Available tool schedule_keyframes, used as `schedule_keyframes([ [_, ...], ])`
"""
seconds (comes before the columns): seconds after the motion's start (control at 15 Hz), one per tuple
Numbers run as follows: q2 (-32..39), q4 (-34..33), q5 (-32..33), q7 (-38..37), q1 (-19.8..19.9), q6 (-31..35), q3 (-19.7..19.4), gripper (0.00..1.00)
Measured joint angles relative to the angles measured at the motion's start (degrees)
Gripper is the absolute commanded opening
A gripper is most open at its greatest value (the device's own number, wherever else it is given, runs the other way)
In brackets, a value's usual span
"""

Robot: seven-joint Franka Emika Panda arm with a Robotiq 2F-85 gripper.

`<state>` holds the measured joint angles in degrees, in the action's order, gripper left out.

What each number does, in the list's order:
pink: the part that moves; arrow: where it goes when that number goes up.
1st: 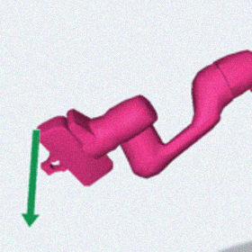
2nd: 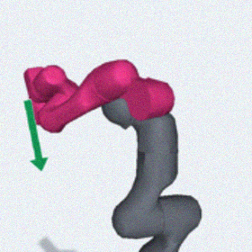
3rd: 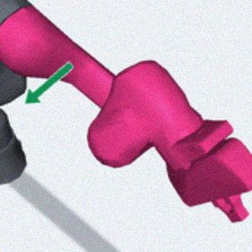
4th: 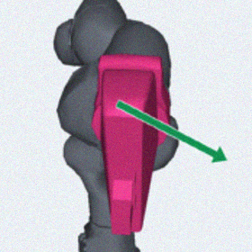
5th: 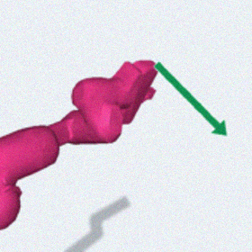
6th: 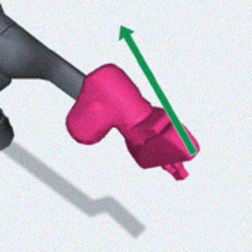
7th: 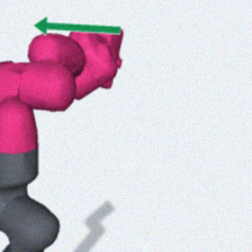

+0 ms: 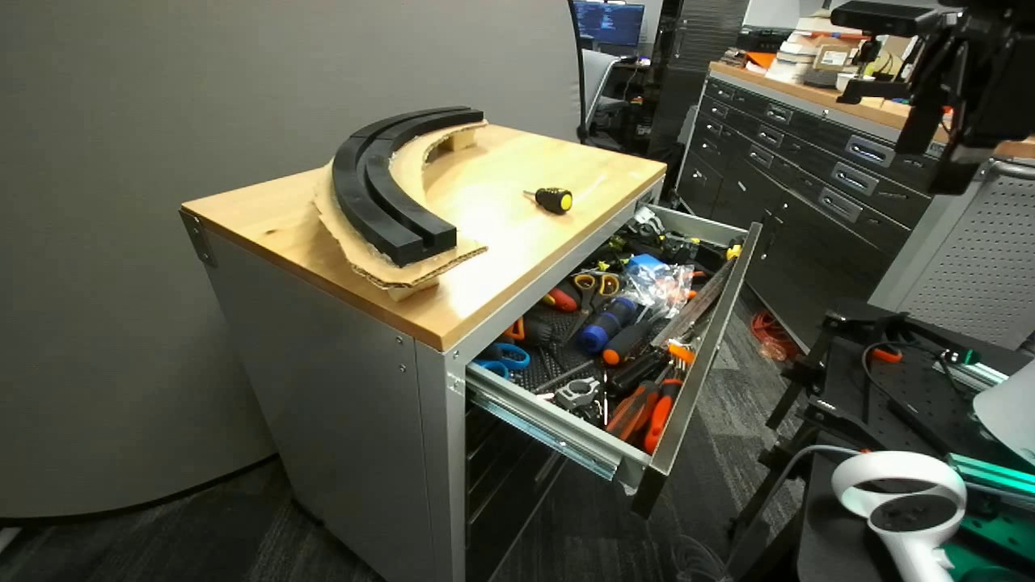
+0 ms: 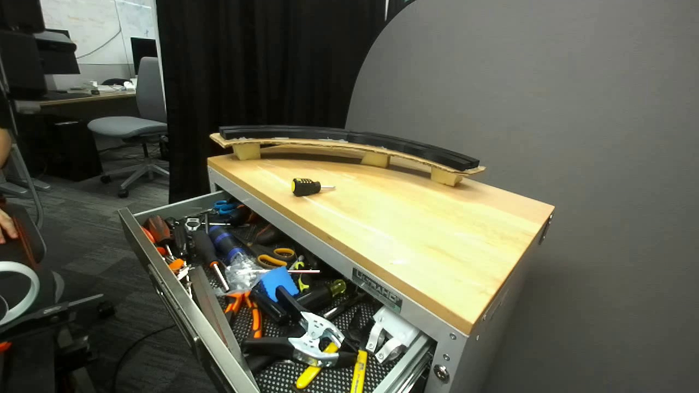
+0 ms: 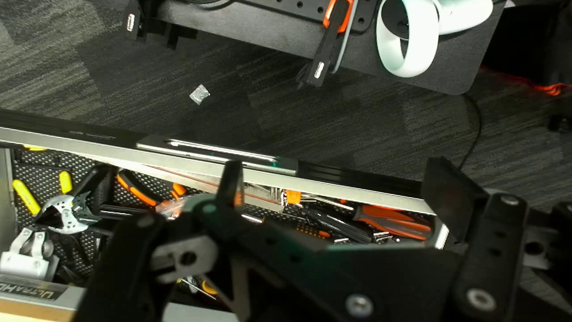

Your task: Pick up the screwdriver and place it in the drawer, then close the drawer

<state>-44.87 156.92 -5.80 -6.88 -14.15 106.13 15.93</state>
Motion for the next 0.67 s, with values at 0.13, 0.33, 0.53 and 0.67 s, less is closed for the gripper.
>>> schedule_keyframes([
  [0.13,0.3,0.1,0.0,-0.4,0.0,0.2,0.1,1.0],
  [0.33,4.3,-0.5,0.0,-4.5,0.6,7.4,1.4,1.0],
  [0.53,13.1,-3.6,1.4,-8.9,2.3,16.1,3.9,1.0],
  [0.67,20.0,-7.4,4.8,-11.9,4.2,20.5,4.9,1.0],
])
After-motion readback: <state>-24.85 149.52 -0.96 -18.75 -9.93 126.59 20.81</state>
